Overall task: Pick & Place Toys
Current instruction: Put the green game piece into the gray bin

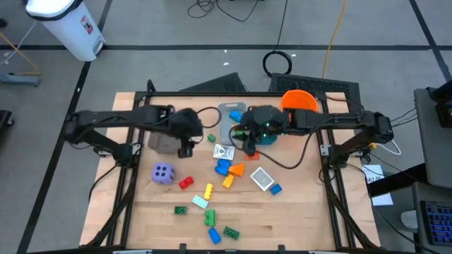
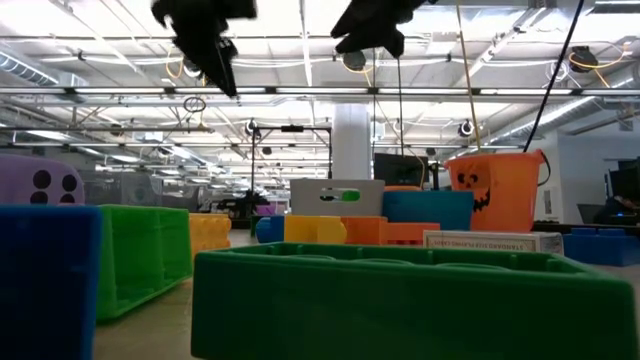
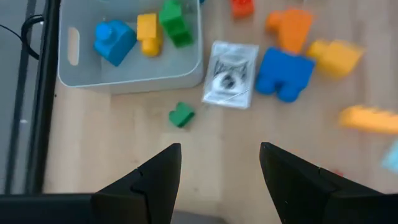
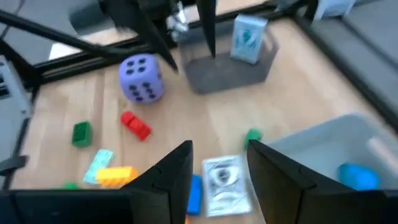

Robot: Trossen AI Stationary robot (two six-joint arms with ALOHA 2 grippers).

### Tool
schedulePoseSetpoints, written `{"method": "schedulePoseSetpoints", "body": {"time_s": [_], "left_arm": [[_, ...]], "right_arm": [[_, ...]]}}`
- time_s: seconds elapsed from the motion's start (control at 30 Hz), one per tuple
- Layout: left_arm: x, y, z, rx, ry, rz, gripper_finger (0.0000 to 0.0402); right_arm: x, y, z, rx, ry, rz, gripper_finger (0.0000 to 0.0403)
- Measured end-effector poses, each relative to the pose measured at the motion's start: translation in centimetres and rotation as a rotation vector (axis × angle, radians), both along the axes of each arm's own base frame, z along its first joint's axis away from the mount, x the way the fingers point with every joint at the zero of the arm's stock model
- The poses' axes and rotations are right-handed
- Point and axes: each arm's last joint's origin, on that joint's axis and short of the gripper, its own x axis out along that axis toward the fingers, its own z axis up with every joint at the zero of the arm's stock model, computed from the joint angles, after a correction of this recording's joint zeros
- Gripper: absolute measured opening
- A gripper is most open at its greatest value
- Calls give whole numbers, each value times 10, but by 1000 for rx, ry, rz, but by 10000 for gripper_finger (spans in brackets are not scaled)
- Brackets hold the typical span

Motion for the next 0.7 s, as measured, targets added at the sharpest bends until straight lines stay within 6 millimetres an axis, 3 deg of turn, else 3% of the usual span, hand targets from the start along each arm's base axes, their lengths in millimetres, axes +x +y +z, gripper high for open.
{"method": "schedulePoseSetpoints", "body": {"time_s": [0.33,0.5,0.7], "left_arm": [[32,48,-48,-35,126,-40,227],[49,60,-71,-28,142,-45,227],[61,65,-96,-7,201,-98,227]], "right_arm": [[-48,-46,21,-89,70,-95,144],[-74,-58,38,-81,13,-64,144],[-97,-62,41,-61,58,-104,144]]}}
